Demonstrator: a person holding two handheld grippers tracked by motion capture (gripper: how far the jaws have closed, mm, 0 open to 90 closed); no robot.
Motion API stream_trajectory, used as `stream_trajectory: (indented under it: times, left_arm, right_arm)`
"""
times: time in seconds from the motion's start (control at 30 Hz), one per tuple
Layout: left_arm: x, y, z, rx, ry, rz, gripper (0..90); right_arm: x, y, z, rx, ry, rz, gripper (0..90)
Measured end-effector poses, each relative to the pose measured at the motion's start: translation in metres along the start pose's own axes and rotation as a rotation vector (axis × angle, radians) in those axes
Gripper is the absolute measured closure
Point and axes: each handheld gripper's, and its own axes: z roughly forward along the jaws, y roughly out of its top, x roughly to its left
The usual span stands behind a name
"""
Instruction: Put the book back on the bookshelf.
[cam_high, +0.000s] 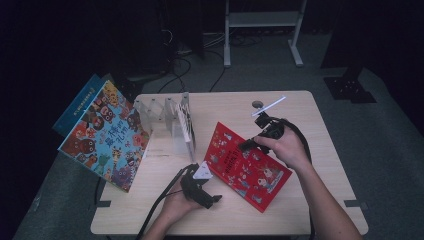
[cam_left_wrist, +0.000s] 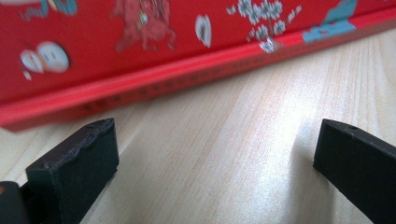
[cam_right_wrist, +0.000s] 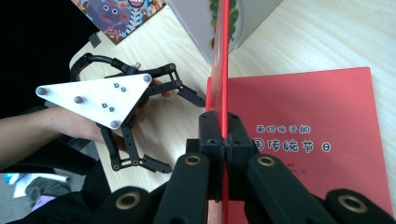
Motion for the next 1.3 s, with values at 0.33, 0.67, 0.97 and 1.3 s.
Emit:
stream_trajectory:
  times: [0.33, 0.67, 0.97, 1.3]
  left_arm:
    - [0.0, 0.0, 0.0, 0.004, -0.002, 0.0, 0.0]
    - [0.007, 0.003, -0.013, -0.094, -0.034, -0.058, 0.0]
    - [0.022, 0.036, -0.044, -0.28, -0.047, -0.09, 0.0]
    - [0.032, 0.054, -0.046, -0.401, -0.066, -0.105, 0.0]
  right_arm:
    - [-0.002, -0.011, -0.019, -0.132, -0.002, -0.009, 87.8]
    - [-0.004, -0.026, -0.044, -0.299, 0.027, -0.025, 87.8]
    - [0.003, -0.036, -0.06, -0.404, 0.058, -0.045, 87.8]
    - [0.009, -0.042, -0.064, -0.478, 0.14, -0.074, 87.8]
